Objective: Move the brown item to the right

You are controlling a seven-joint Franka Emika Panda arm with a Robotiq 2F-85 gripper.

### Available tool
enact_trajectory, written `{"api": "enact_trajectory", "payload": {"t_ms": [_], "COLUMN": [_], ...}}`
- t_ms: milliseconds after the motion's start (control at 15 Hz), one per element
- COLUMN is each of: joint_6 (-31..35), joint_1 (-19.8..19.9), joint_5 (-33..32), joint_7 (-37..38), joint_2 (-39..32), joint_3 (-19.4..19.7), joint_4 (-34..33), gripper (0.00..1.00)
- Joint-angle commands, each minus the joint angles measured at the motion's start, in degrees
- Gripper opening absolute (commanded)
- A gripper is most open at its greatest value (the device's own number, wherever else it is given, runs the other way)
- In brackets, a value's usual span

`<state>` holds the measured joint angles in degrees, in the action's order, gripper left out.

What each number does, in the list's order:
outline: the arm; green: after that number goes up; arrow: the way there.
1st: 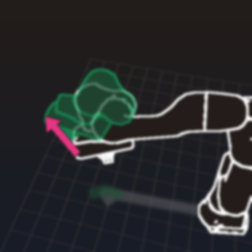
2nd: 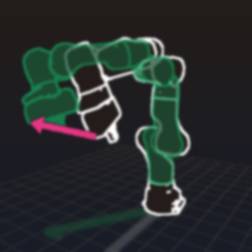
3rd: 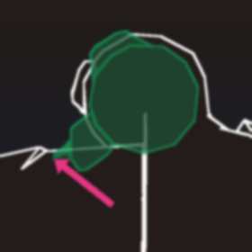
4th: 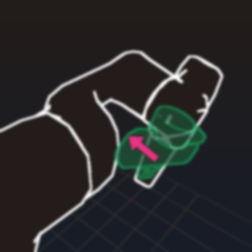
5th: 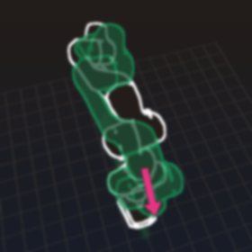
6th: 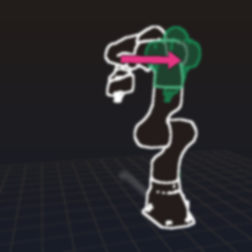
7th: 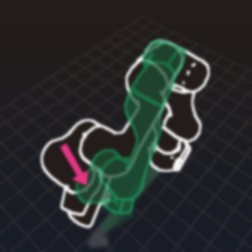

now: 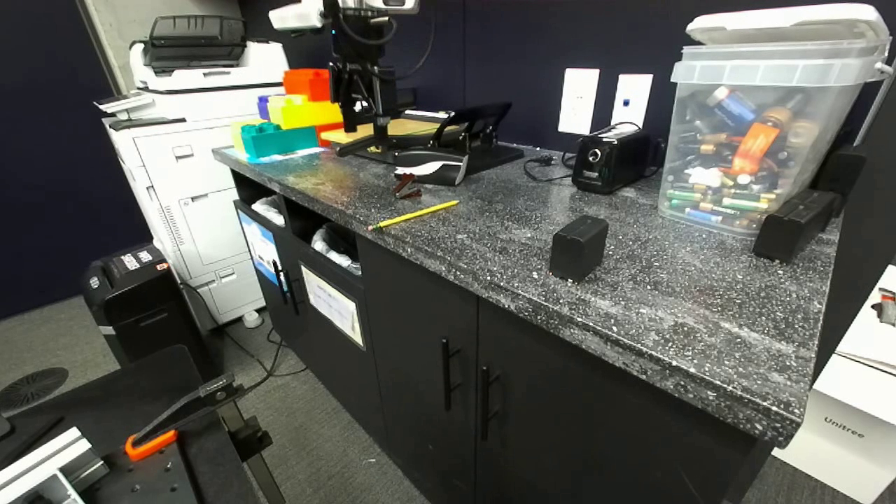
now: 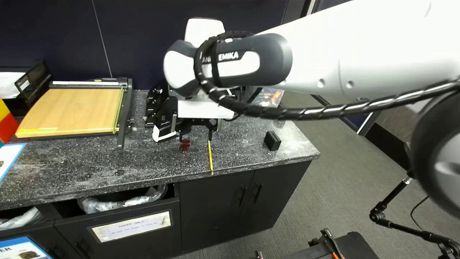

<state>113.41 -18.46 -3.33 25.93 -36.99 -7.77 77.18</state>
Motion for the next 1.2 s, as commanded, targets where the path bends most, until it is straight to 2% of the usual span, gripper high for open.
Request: {"api": "enact_trajectory", "payload": {"t_ms": [0,200,533,600,667,733,800,1133], "joint_6": [1.55,3.28,2.18,1.76,1.32,0.90,0.51,-0.55], "joint_1": [-4.20,-6.08,-7.36,-7.44,-7.49,-7.55,-7.71,-8.60], "joint_5": [-1.88,-1.57,-2.86,-2.96,-2.99,-2.96,-2.98,-2.71], "joint_7": [3.57,5.70,8.49,8.69,8.91,9.11,9.22,9.69], "joint_2": [-11.69,-19.01,-29.71,-31.47,-33.20,-34.89,-36.51,-39.21], "joint_3": [3.29,5.37,7.67,8.07,8.29,8.55,8.77,10.08], "joint_4": [-13.51,-21.46,-35.34,-37.87,-40.39,-42.84,-45.23,-50.63], "gripper": [1.00,1.00,1.00,0.97,0.73,0.72,0.67,0.29]}}
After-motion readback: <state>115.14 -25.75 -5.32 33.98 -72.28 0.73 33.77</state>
